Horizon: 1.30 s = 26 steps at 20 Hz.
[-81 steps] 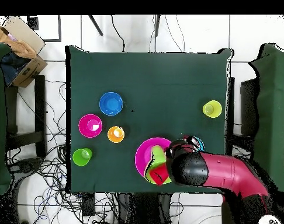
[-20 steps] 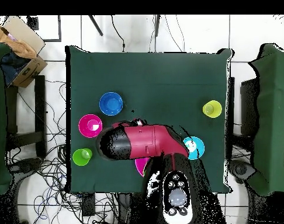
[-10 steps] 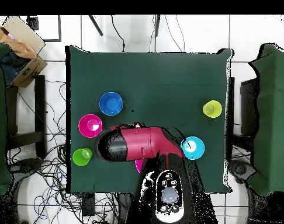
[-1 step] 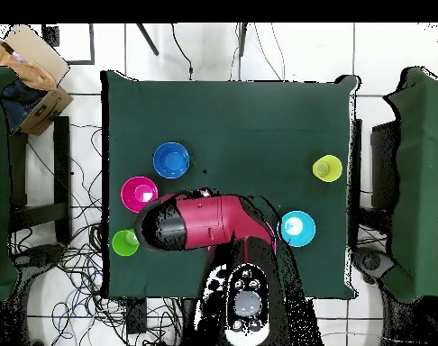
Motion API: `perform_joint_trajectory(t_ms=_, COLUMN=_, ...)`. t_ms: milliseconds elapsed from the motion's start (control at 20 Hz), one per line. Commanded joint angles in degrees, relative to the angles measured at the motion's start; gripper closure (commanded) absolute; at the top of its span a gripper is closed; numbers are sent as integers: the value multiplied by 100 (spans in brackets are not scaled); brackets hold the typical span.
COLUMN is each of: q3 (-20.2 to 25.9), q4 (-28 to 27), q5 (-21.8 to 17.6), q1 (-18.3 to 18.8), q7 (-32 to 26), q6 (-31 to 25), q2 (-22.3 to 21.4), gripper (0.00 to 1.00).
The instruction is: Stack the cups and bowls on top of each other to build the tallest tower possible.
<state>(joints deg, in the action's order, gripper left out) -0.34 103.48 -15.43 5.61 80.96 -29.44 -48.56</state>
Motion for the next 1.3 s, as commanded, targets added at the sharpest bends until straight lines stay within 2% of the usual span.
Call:
perform_joint_trajectory(t_ms=50, q3=183, q4=-295, q5=60, q1=115, q7=738, q6=-149, q2=325, gripper=0)
perform_joint_trajectory(t_ms=100, q3=259, q4=-244, q5=148, q1=298, q7=762, q6=64, q2=416, gripper=0)
perform_joint_trajectory(t_ms=150, q3=500, q4=-93, q5=314, q1=624, q7=791, q6=608, q2=409, gripper=0)
perform_joint_trajectory(t_ms=200, q3=1018, q4=211, q5=462, q1=1165, q7=741, q6=1388, q2=332, gripper=0)
perform_joint_trajectory(t_ms=250, q3=1579, q4=468, q5=503, q1=1695, q7=639, q6=1900, q2=313, gripper=0)
perform_joint_trajectory(t_ms=300, q3=2002, q4=629, q5=404, q1=2084, q7=592, q6=2305, q2=349, gripper=0)
perform_joint_trajectory(t_ms=400, q3=2474, q4=802, q5=131, q1=2533, q7=609, q6=2773, q2=429, gripper=0)
perform_joint_trajectory(t_ms=550, q3=2924, q4=926, q5=-54, q1=2975, q7=610, q6=2809, q2=423, gripper=0)
perform_joint_trajectory(t_ms=800, q3=4176, q4=1280, q5=-274, q1=4014, q7=605, q6=2979, q2=558, gripper=0)
perform_joint_trajectory(t_ms=900, q3=4280, q4=1324, q5=-319, q1=4088, q7=589, q6=3011, q2=584, gripper=0)
perform_joint_trajectory(t_ms=1150, q3=4010, q4=1230, q5=-242, q1=3778, q7=620, q6=2920, q2=435, gripper=0)
perform_joint_trajectory(t_ms=1300, q3=3991, q4=1230, q5=-285, q1=3732, q7=604, q6=2959, q2=443, gripper=0)
